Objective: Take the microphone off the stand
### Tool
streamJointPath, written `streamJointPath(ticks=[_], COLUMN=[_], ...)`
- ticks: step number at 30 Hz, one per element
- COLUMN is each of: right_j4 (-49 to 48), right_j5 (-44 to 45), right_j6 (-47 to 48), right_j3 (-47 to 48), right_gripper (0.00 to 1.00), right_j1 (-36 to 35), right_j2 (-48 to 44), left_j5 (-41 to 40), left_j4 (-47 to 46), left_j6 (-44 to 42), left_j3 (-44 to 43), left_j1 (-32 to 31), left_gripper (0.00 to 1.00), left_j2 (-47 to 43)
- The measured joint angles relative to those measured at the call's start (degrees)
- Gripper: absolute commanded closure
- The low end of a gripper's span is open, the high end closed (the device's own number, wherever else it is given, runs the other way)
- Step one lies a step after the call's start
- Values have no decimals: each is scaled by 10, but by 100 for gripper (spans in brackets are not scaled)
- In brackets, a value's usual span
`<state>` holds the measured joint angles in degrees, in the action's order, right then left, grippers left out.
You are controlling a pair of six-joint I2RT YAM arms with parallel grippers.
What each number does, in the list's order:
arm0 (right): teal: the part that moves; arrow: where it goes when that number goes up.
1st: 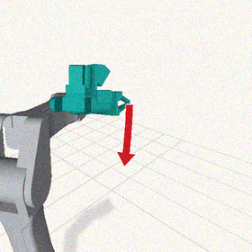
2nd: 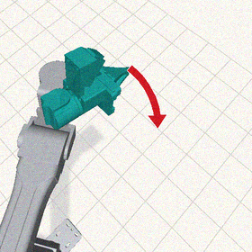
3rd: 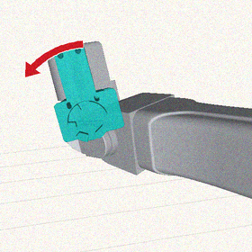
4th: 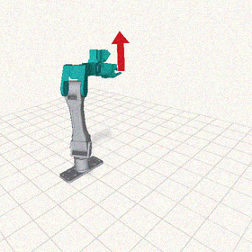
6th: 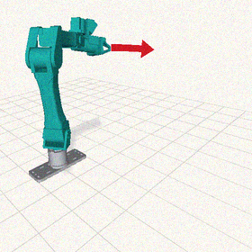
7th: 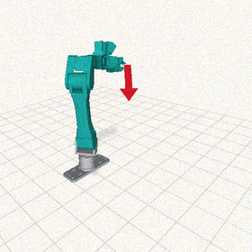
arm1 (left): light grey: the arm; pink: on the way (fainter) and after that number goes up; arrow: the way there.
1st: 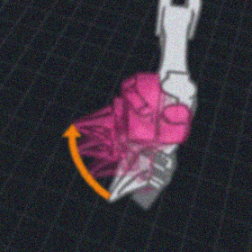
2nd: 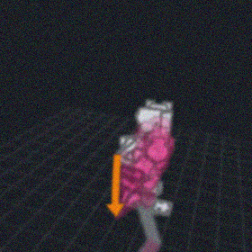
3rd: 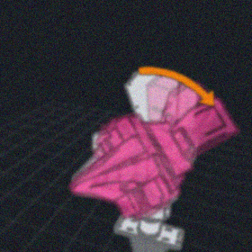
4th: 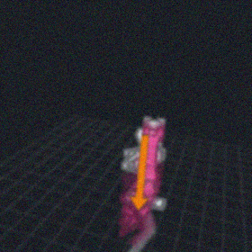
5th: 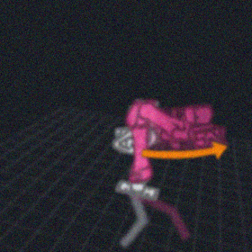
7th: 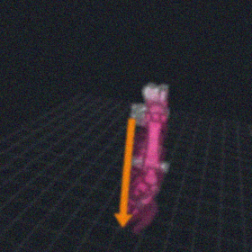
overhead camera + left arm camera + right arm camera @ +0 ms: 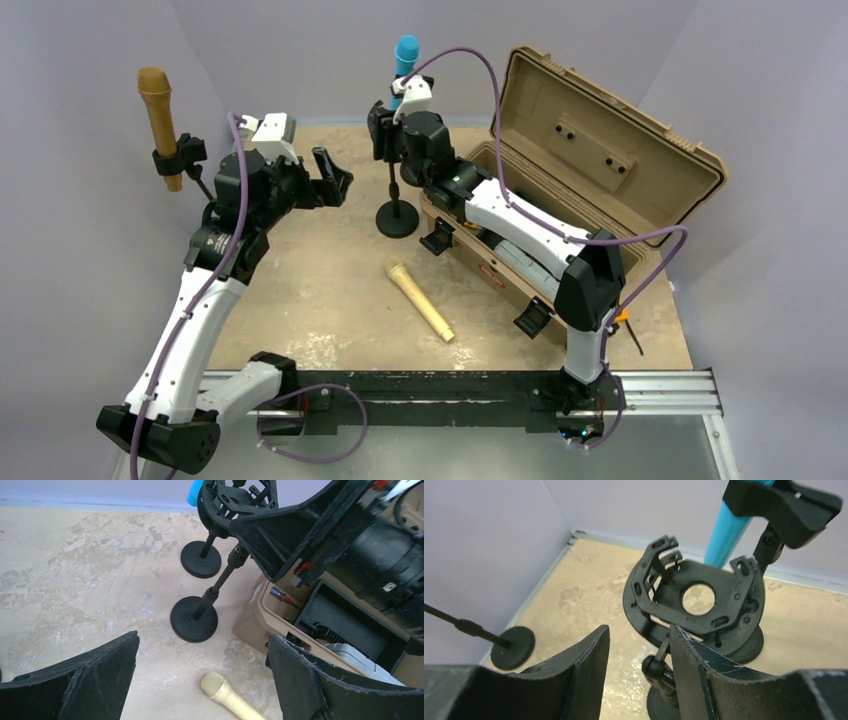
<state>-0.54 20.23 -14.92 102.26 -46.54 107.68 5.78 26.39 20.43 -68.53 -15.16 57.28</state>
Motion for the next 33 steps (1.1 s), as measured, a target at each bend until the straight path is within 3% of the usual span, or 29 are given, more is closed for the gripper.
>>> streamJointPath(ticks=[33], right_j4=[35], right_j5=[40], right_j6=[30], right_j3=[9], right_gripper=[72], right_j1=[-12], right_j2=[25], left_j5=[-7], left_j4=[0], left_j6=[0], left_j3=[0], left_j1=[-3], left_gripper=[3], left_j2=[-3])
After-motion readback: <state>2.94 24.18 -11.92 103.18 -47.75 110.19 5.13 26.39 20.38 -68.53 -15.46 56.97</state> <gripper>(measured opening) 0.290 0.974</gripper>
